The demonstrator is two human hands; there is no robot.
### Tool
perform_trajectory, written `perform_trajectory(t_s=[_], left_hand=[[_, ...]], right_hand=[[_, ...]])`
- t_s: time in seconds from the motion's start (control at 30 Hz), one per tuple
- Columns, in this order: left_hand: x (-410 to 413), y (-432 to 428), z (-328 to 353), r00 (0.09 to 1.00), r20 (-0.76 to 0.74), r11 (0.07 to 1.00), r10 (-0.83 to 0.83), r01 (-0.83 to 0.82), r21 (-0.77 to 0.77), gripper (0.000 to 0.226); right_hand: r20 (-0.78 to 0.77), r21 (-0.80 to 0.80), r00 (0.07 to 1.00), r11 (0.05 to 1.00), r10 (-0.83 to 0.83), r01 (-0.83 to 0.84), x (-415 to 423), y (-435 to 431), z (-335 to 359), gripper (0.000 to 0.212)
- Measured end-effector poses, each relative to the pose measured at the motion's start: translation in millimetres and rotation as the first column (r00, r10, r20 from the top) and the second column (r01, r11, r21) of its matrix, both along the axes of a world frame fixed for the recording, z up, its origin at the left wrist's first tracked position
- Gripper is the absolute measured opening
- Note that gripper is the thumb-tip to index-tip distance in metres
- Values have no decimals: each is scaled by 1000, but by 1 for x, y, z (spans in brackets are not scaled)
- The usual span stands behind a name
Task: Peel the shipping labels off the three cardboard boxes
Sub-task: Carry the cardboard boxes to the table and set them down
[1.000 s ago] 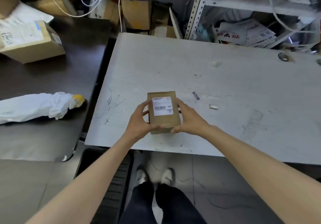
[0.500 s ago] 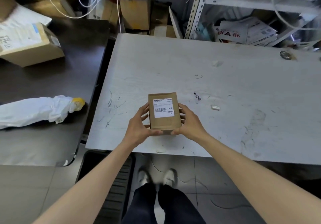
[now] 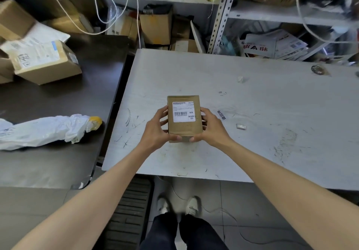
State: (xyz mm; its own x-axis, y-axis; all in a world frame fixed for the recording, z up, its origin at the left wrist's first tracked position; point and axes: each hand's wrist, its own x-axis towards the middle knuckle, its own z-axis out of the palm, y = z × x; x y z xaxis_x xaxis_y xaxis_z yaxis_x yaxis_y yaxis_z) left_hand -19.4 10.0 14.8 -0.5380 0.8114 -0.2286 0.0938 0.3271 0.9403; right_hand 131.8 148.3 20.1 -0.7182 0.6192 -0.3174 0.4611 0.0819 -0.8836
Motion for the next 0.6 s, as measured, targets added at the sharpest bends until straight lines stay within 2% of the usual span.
perform_trajectory(t_s=[0.37, 0.6], left_hand=[[-30, 56, 105, 966, -258, 993, -6, 36, 115, 106], [-10, 91, 128, 961, -275, 983, -16, 65, 172, 109]], right_hand=[[-167, 259, 986, 965, 6, 37, -24, 42, 106, 97], [-169, 333, 985, 938, -39, 94, -3, 69, 132, 90]])
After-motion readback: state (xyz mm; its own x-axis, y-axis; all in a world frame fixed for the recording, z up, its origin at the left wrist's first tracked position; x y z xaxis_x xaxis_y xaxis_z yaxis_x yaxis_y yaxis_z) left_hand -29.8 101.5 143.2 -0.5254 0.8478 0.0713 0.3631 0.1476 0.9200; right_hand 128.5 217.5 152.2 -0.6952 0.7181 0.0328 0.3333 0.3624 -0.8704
